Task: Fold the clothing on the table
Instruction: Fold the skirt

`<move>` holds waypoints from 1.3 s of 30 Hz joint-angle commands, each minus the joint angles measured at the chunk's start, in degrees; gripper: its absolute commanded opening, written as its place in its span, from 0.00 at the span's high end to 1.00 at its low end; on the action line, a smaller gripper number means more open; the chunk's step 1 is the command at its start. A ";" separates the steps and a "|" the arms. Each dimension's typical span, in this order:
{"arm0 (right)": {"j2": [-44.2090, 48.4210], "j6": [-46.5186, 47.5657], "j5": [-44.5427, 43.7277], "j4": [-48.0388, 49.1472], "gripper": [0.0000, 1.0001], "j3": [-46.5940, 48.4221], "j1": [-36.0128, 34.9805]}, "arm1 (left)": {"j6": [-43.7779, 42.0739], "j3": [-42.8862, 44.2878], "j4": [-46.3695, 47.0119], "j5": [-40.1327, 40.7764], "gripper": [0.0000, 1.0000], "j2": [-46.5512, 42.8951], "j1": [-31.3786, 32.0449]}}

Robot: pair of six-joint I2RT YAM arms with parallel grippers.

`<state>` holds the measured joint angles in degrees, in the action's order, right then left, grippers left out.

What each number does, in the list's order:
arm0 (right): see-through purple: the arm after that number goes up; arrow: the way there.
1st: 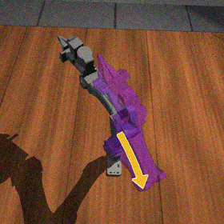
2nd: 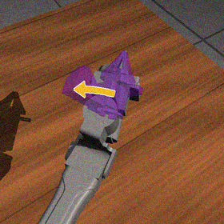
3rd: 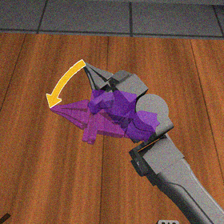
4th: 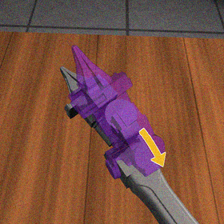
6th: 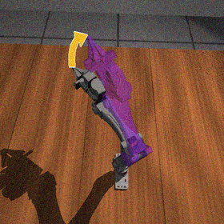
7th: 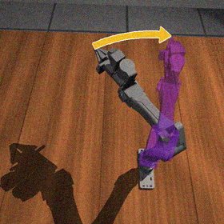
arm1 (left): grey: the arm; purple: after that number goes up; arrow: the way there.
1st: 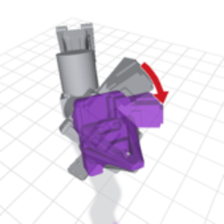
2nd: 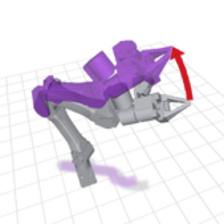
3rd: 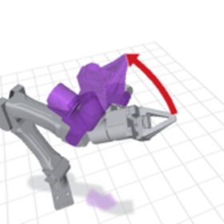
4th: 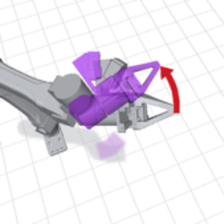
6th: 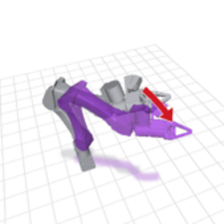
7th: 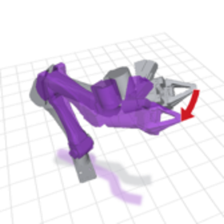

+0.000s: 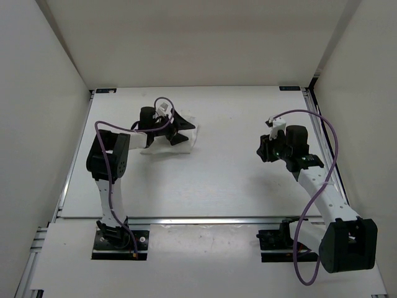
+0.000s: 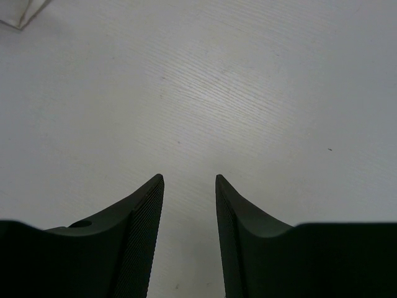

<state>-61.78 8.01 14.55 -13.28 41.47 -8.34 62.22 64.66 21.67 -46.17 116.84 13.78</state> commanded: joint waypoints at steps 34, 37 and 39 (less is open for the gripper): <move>-2.73 3.24 -0.75 -1.14 0.71 5.81 -1.24 | -12.83 -18.96 3.19 1.61 0.01 -12.52 -16.85; -2.65 3.41 -0.83 -1.57 0.77 6.08 -1.50 | -12.38 -16.07 3.39 1.35 0.01 -10.05 -18.35; -2.82 3.33 -0.92 -1.66 0.80 6.25 -1.68 | -12.65 -13.17 2.15 1.52 0.01 -10.83 -18.79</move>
<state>-64.45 10.92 13.65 -15.09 44.91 -9.47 51.59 47.31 23.77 -46.00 107.50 -3.86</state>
